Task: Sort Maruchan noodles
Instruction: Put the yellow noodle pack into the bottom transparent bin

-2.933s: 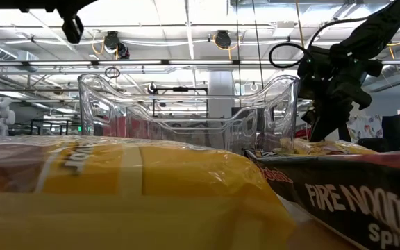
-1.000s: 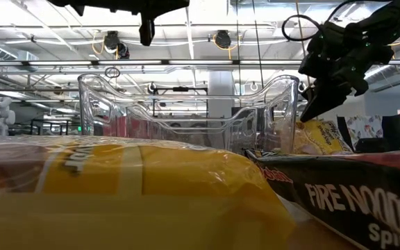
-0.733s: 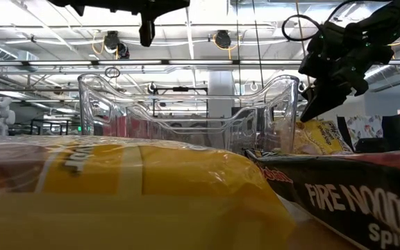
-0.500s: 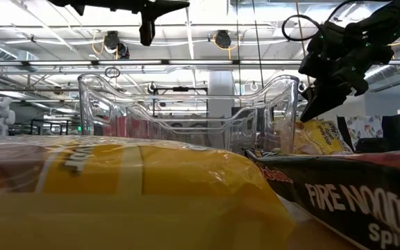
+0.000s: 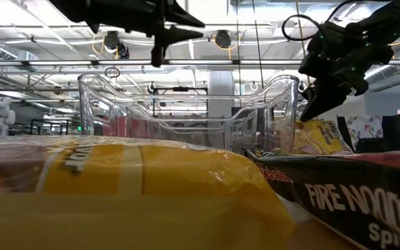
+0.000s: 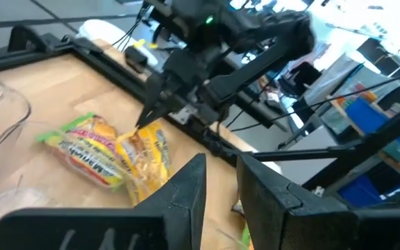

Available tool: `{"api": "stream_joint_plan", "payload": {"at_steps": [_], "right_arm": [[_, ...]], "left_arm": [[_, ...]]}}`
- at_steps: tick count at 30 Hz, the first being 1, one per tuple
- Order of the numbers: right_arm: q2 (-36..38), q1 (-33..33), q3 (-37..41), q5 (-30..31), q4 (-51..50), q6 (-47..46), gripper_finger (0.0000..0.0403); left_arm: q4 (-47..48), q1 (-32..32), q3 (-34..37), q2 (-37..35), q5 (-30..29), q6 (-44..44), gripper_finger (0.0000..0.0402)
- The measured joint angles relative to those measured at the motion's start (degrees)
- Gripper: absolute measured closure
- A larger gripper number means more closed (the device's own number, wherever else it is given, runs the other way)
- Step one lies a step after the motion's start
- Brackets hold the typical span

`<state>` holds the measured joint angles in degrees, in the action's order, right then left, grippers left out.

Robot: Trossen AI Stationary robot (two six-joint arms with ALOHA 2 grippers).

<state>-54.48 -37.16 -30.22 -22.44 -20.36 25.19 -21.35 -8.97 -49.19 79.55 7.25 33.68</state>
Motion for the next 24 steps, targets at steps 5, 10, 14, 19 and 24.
{"api": "stream_joint_plan", "payload": {"at_steps": [5,10,14,19,24], "right_arm": [[0.4,0.0,0.0,0.0,0.0,0.2,0.0403],[1.7,0.0,0.0,0.1,0.0,0.2,0.0403],[3.0,0.0,0.0,0.1,0.0,0.3,0.0403],[4.0,0.0,0.0,0.1,0.0,0.6,0.0403],[4.0,0.0,0.0,0.0,0.0,0.6,0.0403]], "left_arm": [[2.5,-0.8,-5.0,4.5,0.4,-4.3,0.0314],[21.1,-1.8,-17.6,9.3,1.1,-16.3,0.0314],[34.3,-3.0,-28.4,15.2,1.2,-23.8,0.0314],[38.5,-4.3,-39.3,22.4,4.1,-30.1,0.0314],[42.1,-4.5,-46.8,28.5,6.2,-34.4,0.0314]]}}
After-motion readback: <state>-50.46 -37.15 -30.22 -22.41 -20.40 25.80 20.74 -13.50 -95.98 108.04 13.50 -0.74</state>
